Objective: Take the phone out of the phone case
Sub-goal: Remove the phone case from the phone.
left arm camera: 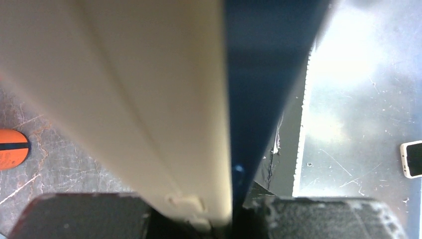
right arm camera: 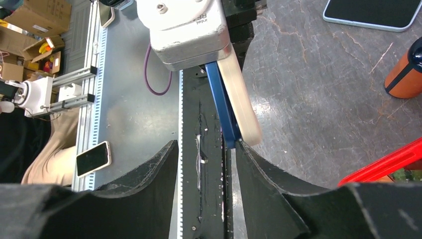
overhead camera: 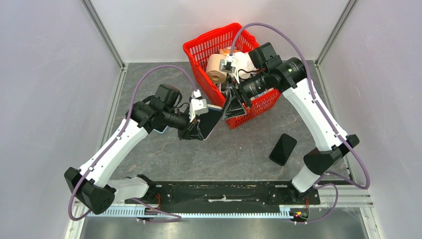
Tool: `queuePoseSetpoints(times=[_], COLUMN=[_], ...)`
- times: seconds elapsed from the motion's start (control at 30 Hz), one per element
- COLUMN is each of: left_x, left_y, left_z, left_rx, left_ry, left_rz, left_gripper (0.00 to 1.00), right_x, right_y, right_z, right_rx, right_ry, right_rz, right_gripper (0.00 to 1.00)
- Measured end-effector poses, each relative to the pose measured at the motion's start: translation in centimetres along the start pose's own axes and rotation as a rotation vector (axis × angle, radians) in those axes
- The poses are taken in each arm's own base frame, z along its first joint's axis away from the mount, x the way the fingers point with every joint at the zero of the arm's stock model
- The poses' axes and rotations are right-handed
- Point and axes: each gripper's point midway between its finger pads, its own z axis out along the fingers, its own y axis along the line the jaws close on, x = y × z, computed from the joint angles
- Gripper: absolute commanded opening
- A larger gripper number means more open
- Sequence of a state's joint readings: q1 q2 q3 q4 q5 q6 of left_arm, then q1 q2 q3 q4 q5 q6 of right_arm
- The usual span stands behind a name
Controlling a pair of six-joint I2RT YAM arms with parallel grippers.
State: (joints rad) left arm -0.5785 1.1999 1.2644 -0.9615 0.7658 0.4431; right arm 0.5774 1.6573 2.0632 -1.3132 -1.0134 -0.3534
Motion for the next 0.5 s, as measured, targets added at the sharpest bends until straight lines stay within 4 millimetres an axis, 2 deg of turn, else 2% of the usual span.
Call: queuePoseSetpoints(times=[0.33,0.43,0.5], left_x=[-0.2,-0.5,-0.6], left_y=[-0.6,-0.6,-0.6], left_z=[0.4,0.6,0.6], left_rx=[0.036,0.043,0.048], left_ry=[-0.017,-0.027,-0.032], left_rz=[-0.08,-0.099,-0.11], left_gripper=[0.02,0.02,0.02], right_x=[0.6,0.9,1.0], right_y=[-1.2,-1.4,-1.7], right_z=[2.2,2.6,2.7], right_rx=[-0.011,-0.009,-0.003], right_ry=[0.046,0.057,0.06], right_rz=[0.044,0.043,0.034], right_gripper=[0.49,0.38,0.21])
